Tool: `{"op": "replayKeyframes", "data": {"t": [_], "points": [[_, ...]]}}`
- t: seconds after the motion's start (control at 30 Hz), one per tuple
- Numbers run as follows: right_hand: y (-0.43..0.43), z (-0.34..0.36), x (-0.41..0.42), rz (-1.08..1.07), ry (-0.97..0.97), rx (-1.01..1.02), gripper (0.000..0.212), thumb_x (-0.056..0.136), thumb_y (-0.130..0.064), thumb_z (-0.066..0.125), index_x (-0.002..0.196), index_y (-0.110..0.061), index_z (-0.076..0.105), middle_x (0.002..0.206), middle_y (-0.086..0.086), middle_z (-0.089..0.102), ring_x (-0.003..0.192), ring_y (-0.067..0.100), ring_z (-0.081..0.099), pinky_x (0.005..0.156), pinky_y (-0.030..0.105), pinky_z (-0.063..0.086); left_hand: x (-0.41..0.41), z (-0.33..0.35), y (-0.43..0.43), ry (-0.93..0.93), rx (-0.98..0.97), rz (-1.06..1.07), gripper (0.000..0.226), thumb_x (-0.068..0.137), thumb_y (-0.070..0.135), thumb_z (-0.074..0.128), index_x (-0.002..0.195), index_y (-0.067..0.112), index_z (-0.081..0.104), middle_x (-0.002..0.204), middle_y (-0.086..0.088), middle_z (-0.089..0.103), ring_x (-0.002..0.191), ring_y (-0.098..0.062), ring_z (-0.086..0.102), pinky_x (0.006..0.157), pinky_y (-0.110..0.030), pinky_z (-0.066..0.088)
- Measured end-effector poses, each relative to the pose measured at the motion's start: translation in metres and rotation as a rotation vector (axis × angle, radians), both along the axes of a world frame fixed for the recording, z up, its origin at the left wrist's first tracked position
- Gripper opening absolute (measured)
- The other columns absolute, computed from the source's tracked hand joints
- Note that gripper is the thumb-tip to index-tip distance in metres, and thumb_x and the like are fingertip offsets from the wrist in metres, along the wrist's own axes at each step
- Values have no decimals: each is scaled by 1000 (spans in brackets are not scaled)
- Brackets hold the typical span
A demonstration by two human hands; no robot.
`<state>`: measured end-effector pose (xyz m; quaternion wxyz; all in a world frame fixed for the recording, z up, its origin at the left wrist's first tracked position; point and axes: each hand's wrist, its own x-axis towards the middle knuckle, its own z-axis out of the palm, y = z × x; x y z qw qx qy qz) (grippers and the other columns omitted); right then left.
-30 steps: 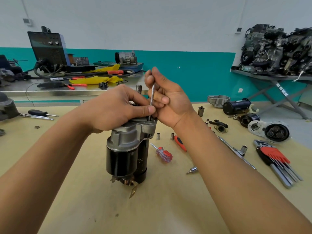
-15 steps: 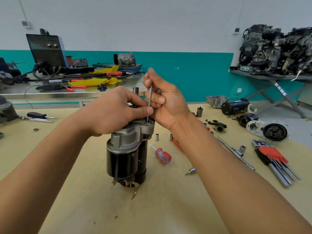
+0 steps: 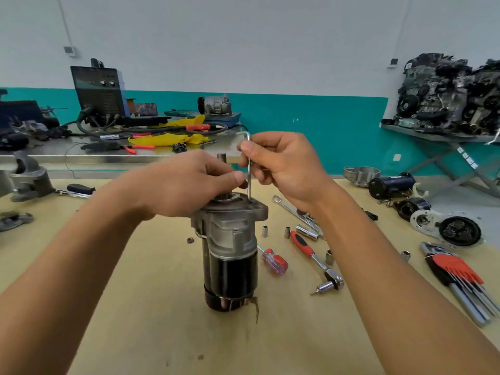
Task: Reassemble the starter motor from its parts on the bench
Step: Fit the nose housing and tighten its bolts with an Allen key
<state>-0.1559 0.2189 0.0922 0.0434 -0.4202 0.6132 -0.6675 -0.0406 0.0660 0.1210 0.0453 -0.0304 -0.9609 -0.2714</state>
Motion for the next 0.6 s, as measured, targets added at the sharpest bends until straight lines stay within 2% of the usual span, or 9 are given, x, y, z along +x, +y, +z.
{"op": "replayKeyframes", "data": {"t": [0.07, 0.13, 0.2, 0.27, 0.33, 0.4, 0.47, 0.53, 0.6], "points": [[-2, 3, 4, -72, 42, 35, 15, 98, -11, 60, 89, -11, 72, 69, -3, 70, 51, 9, 53, 45, 20, 41, 6, 6, -19, -91, -4, -111, 48, 86, 58, 44, 124, 39, 66, 120, 4, 71, 115, -18, 64, 103, -52, 48], [-7, 4, 8, -130, 83, 68, 16, 98, -12, 60, 87, -12, 72, 69, -4, 70, 51, 10, 54, 45, 21, 42, 12, 9, -31, -137, -41, -213, 45, 89, 51, 46, 132, 49, 57, 133, 24, 61, 126, 3, 53, 109, -36, 43], [-15, 6, 13, -188, 174, 119, 21, 98, -12, 60, 83, -10, 73, 70, 0, 71, 50, 9, 54, 46, 21, 43, 17, 11, -41, -155, -63, -314, 44, 90, 46, 53, 134, 56, 52, 131, 41, 54, 122, 18, 47, 102, -16, 42], [-22, 8, 18, -220, 271, 169, 23, 99, -14, 59, 82, -6, 73, 73, 7, 72, 50, 8, 55, 48, 16, 43, 22, 14, -49, -180, -71, -385, 48, 89, 48, 64, 134, 59, 51, 123, 47, 54, 111, 21, 52, 87, -3, 42], [-28, 9, 23, -229, 320, 199, 23, 99, -16, 58, 83, -9, 74, 73, 4, 73, 50, 6, 56, 49, 13, 42, 27, 15, -53, -218, -114, -421, 63, 76, 61, 75, 133, 66, 46, 127, 44, 52, 110, 14, 55, 86, -7, 46], [-29, 9, 27, -235, 363, 220, 23, 99, -17, 58, 83, -12, 73, 72, 1, 73, 50, 5, 56, 48, 11, 41, 30, 15, -52, -229, -165, -424, 75, 61, 74, 75, 129, 72, 44, 131, 42, 49, 113, 9, 54, 93, -21, 48], [-28, 12, 30, -256, 378, 185, 24, 100, -17, 57, 83, -11, 73, 73, 2, 73, 50, 6, 56, 48, 12, 41, 31, 13, -47, -214, -180, -416, 76, 56, 77, 72, 126, 74, 43, 134, 42, 47, 120, 10, 49, 102, -28, 44], [-22, 20, 32, -267, 305, 49, 24, 100, -15, 56, 83, -14, 72, 72, 1, 72, 51, 8, 55, 48, 15, 42, 30, 12, -43, -187, -157, -423, 73, 60, 74, 76, 126, 73, 45, 136, 43, 46, 127, 13, 43, 107, -26, 37], [-12, 29, 34, -201, 175, -105, 23, 101, -14, 54, 85, -17, 70, 70, -2, 71, 51, 9, 54, 45, 17, 42, 29, 12, -39, -198, -101, -440, 70, 63, 66, 79, 126, 69, 49, 137, 42, 47, 129, 15, 41, 105, -20, 34]]}}
